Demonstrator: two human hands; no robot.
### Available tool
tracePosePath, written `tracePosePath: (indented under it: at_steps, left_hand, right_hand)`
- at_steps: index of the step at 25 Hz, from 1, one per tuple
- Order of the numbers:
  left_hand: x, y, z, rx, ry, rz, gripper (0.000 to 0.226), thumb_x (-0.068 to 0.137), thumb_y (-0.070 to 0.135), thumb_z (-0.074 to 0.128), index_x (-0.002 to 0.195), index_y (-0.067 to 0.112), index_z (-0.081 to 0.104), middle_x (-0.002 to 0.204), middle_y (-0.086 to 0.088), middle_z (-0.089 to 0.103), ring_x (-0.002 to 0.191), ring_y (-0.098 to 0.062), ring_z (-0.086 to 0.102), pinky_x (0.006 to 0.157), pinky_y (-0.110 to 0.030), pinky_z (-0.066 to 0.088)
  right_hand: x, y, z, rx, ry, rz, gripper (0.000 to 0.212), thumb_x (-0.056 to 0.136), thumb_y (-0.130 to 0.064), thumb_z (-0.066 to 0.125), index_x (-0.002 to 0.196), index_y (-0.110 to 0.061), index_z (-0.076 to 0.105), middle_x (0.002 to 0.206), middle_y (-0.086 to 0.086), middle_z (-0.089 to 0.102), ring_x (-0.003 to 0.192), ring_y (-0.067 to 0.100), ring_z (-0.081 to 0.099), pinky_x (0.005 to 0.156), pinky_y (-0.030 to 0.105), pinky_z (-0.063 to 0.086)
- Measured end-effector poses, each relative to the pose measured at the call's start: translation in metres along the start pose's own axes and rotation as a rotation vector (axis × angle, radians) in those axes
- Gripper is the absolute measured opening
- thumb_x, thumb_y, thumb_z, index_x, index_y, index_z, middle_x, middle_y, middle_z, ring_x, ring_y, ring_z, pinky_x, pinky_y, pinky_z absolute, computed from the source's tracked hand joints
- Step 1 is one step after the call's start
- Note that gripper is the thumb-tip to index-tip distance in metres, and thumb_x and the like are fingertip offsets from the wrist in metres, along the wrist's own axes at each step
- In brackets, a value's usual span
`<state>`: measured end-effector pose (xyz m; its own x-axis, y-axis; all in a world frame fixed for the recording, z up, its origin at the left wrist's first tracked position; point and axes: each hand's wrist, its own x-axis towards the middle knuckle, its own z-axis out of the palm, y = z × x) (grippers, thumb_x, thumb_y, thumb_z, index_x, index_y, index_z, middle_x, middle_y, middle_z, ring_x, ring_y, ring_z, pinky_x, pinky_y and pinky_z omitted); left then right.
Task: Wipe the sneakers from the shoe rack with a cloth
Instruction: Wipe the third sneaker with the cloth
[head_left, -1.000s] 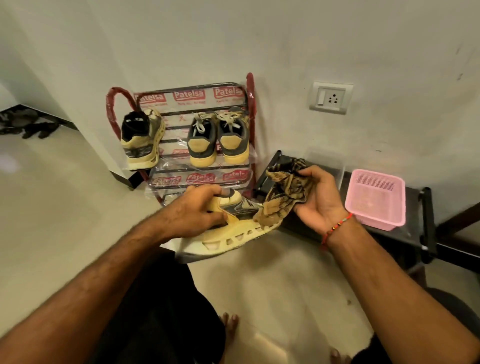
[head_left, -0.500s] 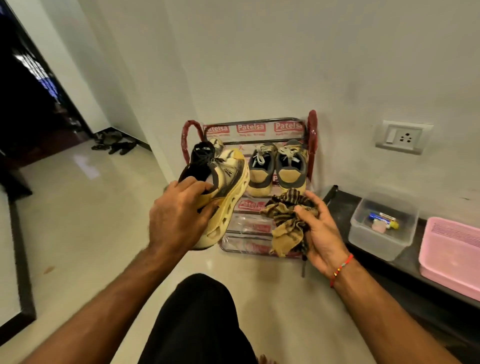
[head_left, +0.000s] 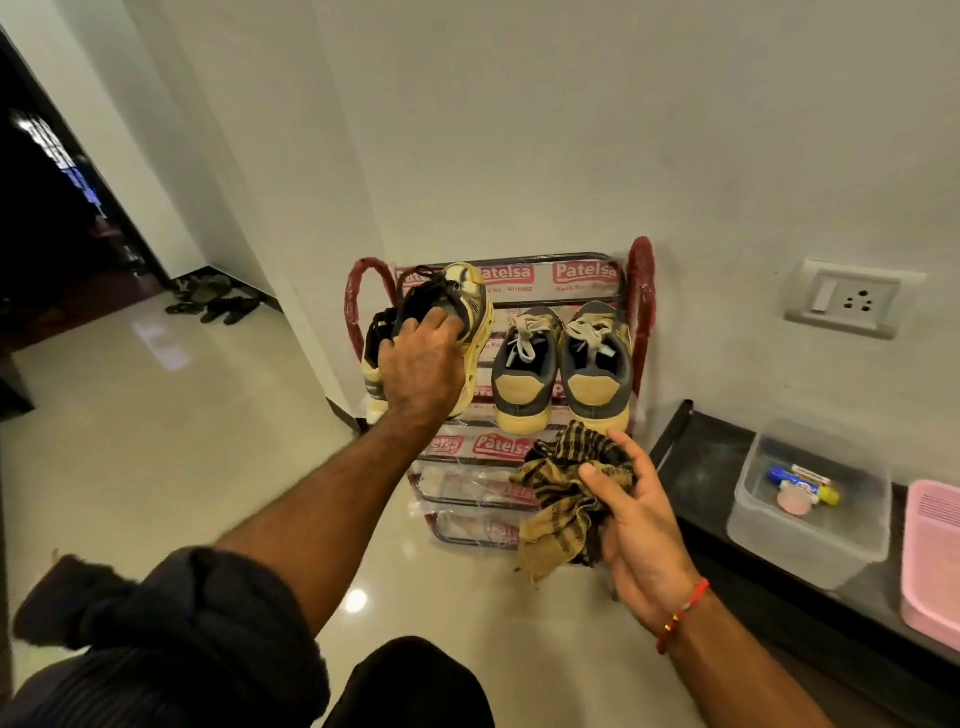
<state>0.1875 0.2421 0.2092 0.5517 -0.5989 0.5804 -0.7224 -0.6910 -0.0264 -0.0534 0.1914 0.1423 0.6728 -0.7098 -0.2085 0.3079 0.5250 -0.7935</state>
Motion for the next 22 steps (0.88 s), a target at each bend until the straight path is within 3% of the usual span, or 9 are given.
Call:
tracePosePath:
  at_steps: [4,8,11,13,15,18,22]
  left_hand:
    - [0.015,0.013,0.054,0.085,-0.148,-0.021,0.039,0.091,0.021,0.069,0.128,0.023,0.058,0.13,-0.001,0.056,0.113,-0.03,0.053,0.088,-0.053,0.049]
    - [0.01,0.017,0.083,0.033,-0.281,-0.061,0.049,0.095,0.026,0.065,0.14,0.022,0.046,0.139,-0.003,0.048,0.124,-0.031,0.044,0.093,-0.052,0.048]
    - [0.009,-0.004,0.077,-0.082,-0.187,0.015,0.046,0.1,0.045,0.051,0.139,0.022,0.048,0.139,-0.005,0.045,0.123,-0.027,0.044,0.089,-0.046,0.051]
    - [0.015,-0.03,0.066,-0.172,-0.117,0.021,0.041,0.104,0.044,0.039,0.133,0.019,0.054,0.134,-0.006,0.051,0.12,-0.026,0.046,0.092,-0.046,0.048]
    - [0.031,-0.058,0.056,-0.13,-0.202,-0.032,0.039,0.106,0.041,0.035,0.124,0.016,0.059,0.124,-0.009,0.06,0.112,-0.026,0.053,0.096,-0.048,0.046]
    - [0.062,-0.083,0.047,-0.123,-0.546,-0.207,0.043,0.107,0.045,0.037,0.114,0.01,0.06,0.109,-0.014,0.064,0.098,-0.028,0.061,0.092,-0.046,0.053]
    - [0.082,-0.092,0.055,-0.204,-0.562,-0.384,0.058,0.107,0.049,0.037,0.13,0.0,0.058,0.115,-0.022,0.063,0.107,-0.035,0.061,0.089,-0.039,0.05]
  right_hand:
    - [0.019,0.004,-0.008,0.026,0.016,-0.026,0.052,0.094,-0.005,0.061,0.135,-0.036,0.052,0.117,0.005,0.073,0.111,0.028,0.068,0.098,0.056,0.051]
    - [0.032,0.011,-0.009,0.034,0.029,-0.021,0.051,0.094,-0.005,0.062,0.133,-0.036,0.053,0.116,0.003,0.073,0.109,0.026,0.069,0.095,0.053,0.054]
    - [0.033,0.015,-0.006,0.041,0.016,-0.012,0.052,0.094,-0.003,0.061,0.134,-0.035,0.052,0.114,0.002,0.074,0.106,0.023,0.071,0.084,0.046,0.058]
    - [0.032,0.017,-0.004,0.034,0.009,-0.007,0.052,0.094,-0.004,0.061,0.135,-0.036,0.052,0.116,0.003,0.073,0.105,0.022,0.071,0.08,0.043,0.06]
    - [0.032,0.019,-0.003,0.03,0.003,-0.011,0.053,0.094,-0.003,0.061,0.135,-0.035,0.052,0.118,0.004,0.072,0.107,0.024,0.07,0.081,0.044,0.059]
    - [0.033,0.021,-0.004,0.012,-0.002,-0.014,0.053,0.093,-0.003,0.062,0.135,-0.035,0.053,0.118,0.005,0.072,0.108,0.024,0.07,0.085,0.046,0.058]
    - [0.035,0.027,-0.006,0.005,0.016,-0.008,0.053,0.092,-0.002,0.063,0.133,-0.035,0.055,0.12,0.006,0.071,0.108,0.025,0.07,0.086,0.047,0.058]
